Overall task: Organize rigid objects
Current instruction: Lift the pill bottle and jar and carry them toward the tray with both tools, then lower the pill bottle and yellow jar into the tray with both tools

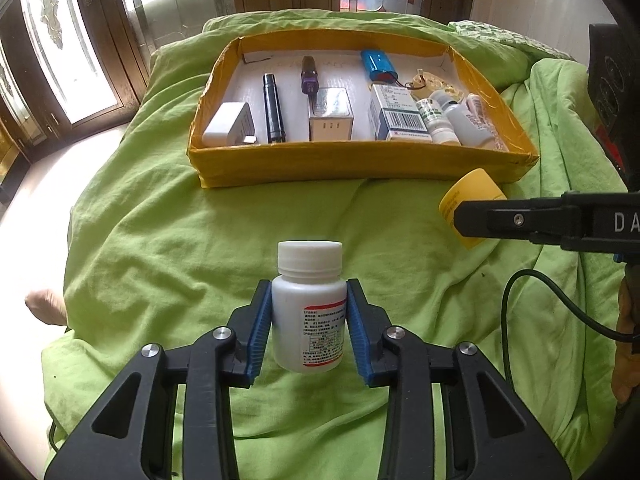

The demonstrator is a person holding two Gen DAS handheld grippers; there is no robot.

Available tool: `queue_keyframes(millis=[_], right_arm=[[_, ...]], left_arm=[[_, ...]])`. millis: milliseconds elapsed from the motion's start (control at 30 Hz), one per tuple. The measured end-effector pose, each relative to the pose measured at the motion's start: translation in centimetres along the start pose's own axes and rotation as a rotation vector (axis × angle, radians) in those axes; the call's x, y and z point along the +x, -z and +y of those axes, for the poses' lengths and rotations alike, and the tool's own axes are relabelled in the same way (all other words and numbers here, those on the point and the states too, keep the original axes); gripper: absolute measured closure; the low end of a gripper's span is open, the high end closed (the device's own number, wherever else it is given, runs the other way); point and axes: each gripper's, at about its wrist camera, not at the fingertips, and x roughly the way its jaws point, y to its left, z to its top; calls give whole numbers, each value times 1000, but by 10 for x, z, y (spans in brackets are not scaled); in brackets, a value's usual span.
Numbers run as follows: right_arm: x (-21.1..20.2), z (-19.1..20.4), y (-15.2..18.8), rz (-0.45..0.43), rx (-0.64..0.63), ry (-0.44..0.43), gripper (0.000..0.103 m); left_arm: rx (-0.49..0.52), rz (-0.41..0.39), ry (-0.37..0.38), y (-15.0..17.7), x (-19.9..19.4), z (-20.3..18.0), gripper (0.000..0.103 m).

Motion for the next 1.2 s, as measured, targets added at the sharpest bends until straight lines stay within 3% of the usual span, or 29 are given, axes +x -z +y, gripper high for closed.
queue_keyframes(millis=[600,1200], right_arm=[[-19,8,-5,-75,-7,-14,67],[-32,1,-15,-130,15,-19,67]], left_arm=[[32,-118,-70,-31,-29,-9,70],[14,-147,-43,-46,-33,-9,70]])
